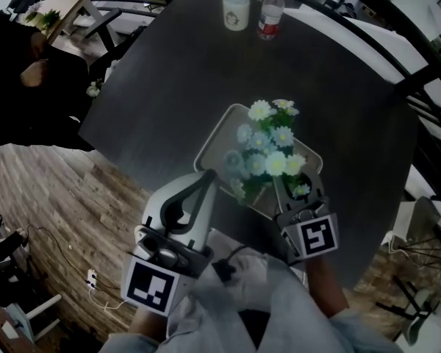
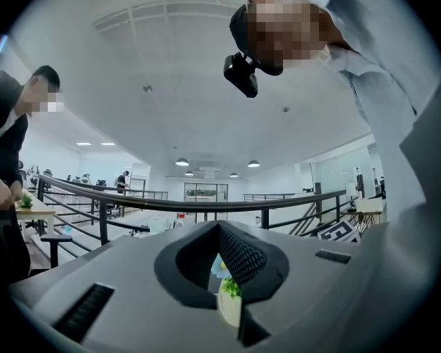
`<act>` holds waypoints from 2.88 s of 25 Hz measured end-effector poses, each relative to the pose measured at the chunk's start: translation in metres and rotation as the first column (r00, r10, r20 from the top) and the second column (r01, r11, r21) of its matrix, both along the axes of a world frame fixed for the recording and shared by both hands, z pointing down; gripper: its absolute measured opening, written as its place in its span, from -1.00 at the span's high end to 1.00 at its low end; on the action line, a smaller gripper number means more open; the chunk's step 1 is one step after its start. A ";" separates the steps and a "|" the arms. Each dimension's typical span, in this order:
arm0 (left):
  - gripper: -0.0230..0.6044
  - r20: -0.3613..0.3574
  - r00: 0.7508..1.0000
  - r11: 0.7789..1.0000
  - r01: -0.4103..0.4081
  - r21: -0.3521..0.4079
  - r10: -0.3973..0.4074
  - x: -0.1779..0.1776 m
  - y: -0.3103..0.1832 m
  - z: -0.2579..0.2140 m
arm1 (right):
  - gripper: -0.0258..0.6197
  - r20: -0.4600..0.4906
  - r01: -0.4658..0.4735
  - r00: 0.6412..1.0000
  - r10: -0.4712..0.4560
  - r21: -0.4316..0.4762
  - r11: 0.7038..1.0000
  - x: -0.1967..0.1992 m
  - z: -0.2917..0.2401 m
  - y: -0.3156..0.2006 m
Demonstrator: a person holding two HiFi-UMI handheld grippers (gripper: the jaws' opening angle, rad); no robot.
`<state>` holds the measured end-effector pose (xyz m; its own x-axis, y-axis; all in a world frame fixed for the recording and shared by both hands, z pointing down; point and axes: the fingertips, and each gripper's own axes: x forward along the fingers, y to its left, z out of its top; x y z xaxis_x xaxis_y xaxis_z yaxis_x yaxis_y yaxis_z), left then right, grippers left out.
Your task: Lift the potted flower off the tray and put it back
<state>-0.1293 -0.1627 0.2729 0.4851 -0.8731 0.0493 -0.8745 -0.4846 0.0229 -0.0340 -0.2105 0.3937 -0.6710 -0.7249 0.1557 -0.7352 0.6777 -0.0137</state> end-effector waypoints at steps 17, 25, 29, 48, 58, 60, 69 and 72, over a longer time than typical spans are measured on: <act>0.92 -0.031 0.993 0.992 -0.113 0.064 0.115 0.033 0.000 -0.031 | 0.80 0.017 -0.138 0.990 0.137 0.072 0.988 0.040 -0.064 0.029; 0.92 -0.038 0.988 0.985 -0.146 0.092 0.150 0.040 0.001 -0.042 | 0.82 0.011 -0.156 0.988 0.156 0.138 0.978 0.045 -0.084 0.040; 0.92 -0.041 0.986 0.982 -0.157 0.103 0.162 0.042 0.001 -0.045 | 0.82 0.008 -0.166 0.986 0.167 0.146 0.975 0.047 -0.088 0.043; 0.92 -0.065 0.980 0.975 -0.181 0.126 0.190 0.044 0.000 -0.051 | 0.82 0.018 -0.190 0.981 0.191 0.212 0.959 0.054 -0.115 0.047; 0.92 -0.056 0.981 0.976 -0.179 0.125 0.187 0.043 0.000 -0.052 | 0.82 0.035 -0.209 0.978 0.207 0.219 0.953 0.057 -0.121 0.047; 0.92 -0.052 0.981 0.976 -0.179 0.126 0.186 0.044 0.000 -0.051 | 0.82 0.038 -0.210 0.978 0.206 0.223 0.952 0.058 -0.122 0.047; 0.92 -0.059 0.982 0.976 -0.172 0.131 0.181 0.044 0.000 -0.052 | 0.82 0.041 -0.217 0.976 0.213 0.222 0.951 0.060 -0.125 0.047; 0.92 -0.061 0.982 0.977 -0.170 0.132 0.179 0.044 0.000 -0.052 | 0.82 0.043 -0.217 0.976 0.213 0.223 0.950 0.060 -0.125 0.047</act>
<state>-0.0853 -0.1628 0.2206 0.6289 -0.7715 -0.0963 -0.7743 -0.6327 0.0121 0.0263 -0.1637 0.2685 -0.4968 -0.8670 -0.0390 -0.8648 0.4907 0.1064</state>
